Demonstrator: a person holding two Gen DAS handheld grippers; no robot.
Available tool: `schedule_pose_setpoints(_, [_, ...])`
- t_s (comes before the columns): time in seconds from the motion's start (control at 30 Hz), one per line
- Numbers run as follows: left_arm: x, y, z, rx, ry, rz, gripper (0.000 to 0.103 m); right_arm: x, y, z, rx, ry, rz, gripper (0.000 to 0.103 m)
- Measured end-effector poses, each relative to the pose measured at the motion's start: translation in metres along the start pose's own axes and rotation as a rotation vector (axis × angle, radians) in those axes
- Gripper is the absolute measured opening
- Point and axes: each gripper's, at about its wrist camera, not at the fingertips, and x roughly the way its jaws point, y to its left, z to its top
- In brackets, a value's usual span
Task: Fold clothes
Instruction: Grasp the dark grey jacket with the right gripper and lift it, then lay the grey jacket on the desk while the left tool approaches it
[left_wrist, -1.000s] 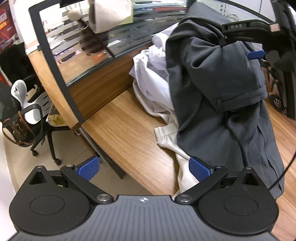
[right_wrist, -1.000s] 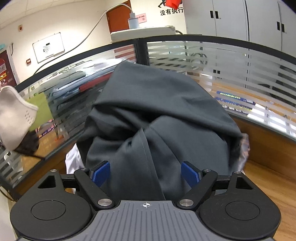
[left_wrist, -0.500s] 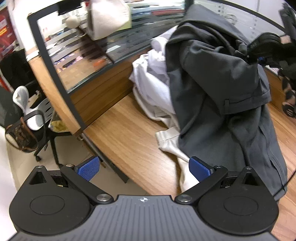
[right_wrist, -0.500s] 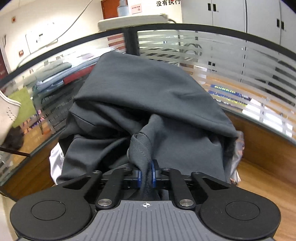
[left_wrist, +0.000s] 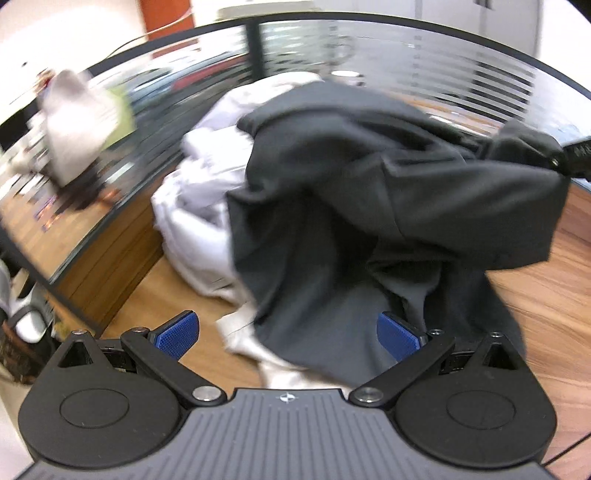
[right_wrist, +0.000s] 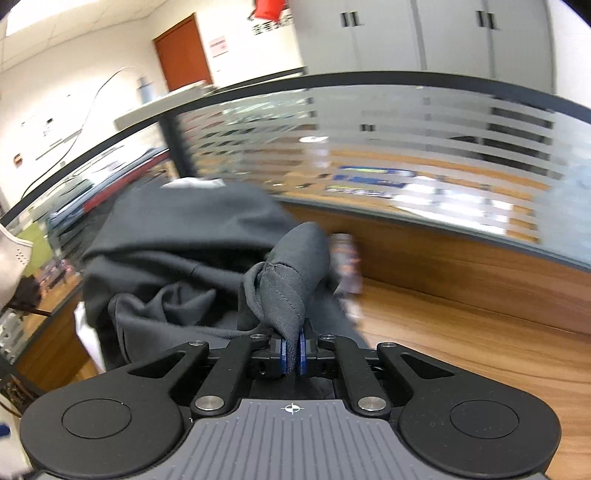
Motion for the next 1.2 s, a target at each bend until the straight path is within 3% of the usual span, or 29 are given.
schedule_pose_setpoints(0.4, [-0.006, -0.145, 0.003, 0.183, 0.023, -0.239, 0.103, -0.103, -0.184, -0.07, 0.122, 0.047, -0.307, 0.008])
schedule_pose_setpoints(0.53, [-0.01, -0.201, 0.0, 0.232, 0.026, -0.303, 0.103, -0.134, -0.235, -0.095, 0.177, 0.063, -0.365, 0.008])
schedule_pose_setpoints(0.73, [-0.01, -0.271, -0.004, 0.266, 0.032, -0.354, 0.103, -0.173, -0.298, -0.139, 0.207, 0.112, -0.381, 0.008])
schedule_pose_setpoints(0.8, [-0.01, -0.287, -0.005, 0.271, 0.034, -0.368, 0.103, -0.181, -0.312, -0.152, 0.218, 0.141, -0.362, 0.01])
schedule_pose_setpoints(0.97, [-0.001, -0.321, -0.006, 0.293, 0.044, -0.415, 0.103, -0.191, -0.316, -0.178, 0.183, 0.234, -0.303, 0.025])
schedule_pose_setpoints(1.1, [0.007, -0.348, -0.007, 0.354, 0.056, -0.473, 0.103, -0.202, -0.305, -0.177, 0.09, 0.231, -0.315, 0.046])
schedule_pose_setpoints(1.2, [0.017, -0.368, -0.005, 0.414, 0.07, -0.514, 0.103, -0.212, -0.297, -0.164, 0.014, 0.203, -0.327, 0.048])
